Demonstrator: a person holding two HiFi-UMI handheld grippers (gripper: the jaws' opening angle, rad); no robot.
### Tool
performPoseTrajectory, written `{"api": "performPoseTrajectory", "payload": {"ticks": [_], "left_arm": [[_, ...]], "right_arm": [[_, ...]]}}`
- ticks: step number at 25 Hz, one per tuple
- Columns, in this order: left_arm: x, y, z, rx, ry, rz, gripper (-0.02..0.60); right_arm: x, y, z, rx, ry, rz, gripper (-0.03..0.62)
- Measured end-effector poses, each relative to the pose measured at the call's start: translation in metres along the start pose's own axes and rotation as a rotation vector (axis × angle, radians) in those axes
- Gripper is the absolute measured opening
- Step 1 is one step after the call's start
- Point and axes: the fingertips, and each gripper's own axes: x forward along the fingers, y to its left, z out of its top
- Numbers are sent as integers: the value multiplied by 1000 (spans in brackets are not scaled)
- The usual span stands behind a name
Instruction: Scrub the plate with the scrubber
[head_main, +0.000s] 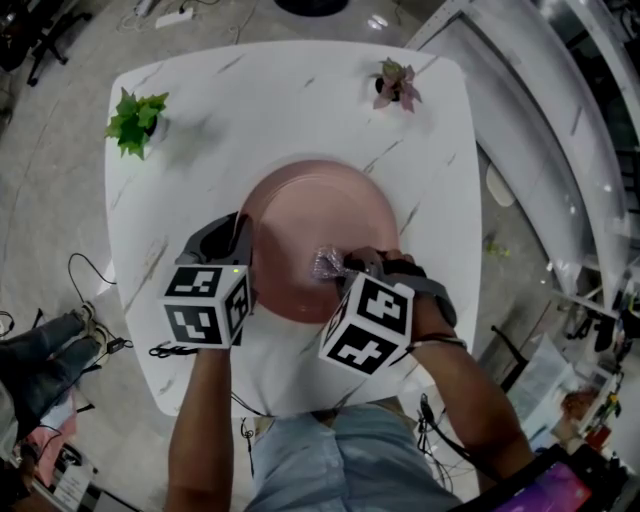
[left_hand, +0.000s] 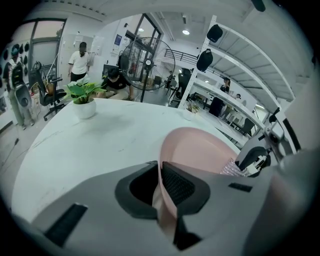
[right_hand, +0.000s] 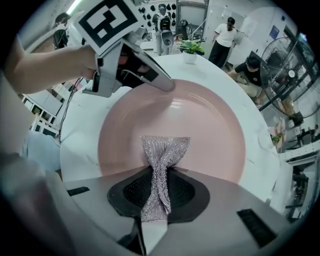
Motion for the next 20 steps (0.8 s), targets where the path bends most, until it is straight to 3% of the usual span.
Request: {"api": "performPoseTrajectory", "payload": {"ticks": [10, 20], "left_arm": [[0, -2, 0, -4, 2, -6, 29], [-2, -5, -3, -3, 24, -22, 29]], "right_arm": [[-2, -53, -7, 163, -11, -104, 86], [-2, -95, 9, 195, -35, -204, 87]]}}
